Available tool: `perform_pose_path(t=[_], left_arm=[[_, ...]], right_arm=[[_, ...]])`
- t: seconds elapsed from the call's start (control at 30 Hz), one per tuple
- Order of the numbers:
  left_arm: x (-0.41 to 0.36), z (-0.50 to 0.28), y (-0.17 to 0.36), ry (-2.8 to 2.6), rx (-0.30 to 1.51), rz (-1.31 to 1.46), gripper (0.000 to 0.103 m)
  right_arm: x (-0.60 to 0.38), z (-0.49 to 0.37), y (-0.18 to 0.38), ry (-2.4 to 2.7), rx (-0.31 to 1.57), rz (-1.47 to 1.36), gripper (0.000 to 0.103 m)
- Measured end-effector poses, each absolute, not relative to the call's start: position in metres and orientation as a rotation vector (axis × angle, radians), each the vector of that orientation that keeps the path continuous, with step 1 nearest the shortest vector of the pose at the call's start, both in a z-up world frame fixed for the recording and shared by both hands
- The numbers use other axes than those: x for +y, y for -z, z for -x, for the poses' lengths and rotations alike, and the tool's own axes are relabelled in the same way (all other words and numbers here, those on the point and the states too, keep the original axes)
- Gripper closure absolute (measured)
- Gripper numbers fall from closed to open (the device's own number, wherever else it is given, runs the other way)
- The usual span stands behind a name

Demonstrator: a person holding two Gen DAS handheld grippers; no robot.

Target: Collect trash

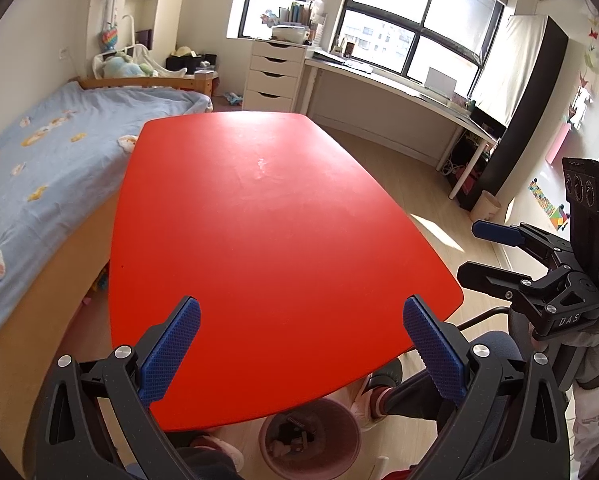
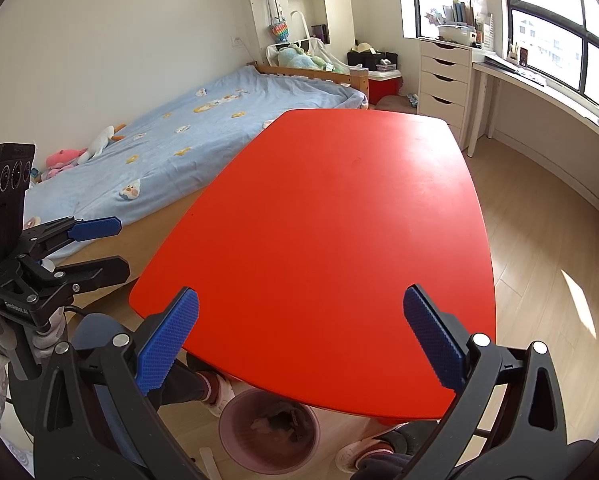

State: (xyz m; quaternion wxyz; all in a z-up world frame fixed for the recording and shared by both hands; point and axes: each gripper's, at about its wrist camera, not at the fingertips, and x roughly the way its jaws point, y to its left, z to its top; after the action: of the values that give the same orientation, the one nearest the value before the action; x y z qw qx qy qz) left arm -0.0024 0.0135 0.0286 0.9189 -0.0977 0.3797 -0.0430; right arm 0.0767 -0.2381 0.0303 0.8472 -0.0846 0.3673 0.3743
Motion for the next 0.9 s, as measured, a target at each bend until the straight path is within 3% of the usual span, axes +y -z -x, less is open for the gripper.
perform_pose_path(t=[0.9], left_arm=[[0.0087,0.0032,-0.0292,0.097,0.783,0.206,0.006]], right_arm=[[-0.2368,-0.0806,-0.0307,-0.793,0.782,0.186,0.003]])
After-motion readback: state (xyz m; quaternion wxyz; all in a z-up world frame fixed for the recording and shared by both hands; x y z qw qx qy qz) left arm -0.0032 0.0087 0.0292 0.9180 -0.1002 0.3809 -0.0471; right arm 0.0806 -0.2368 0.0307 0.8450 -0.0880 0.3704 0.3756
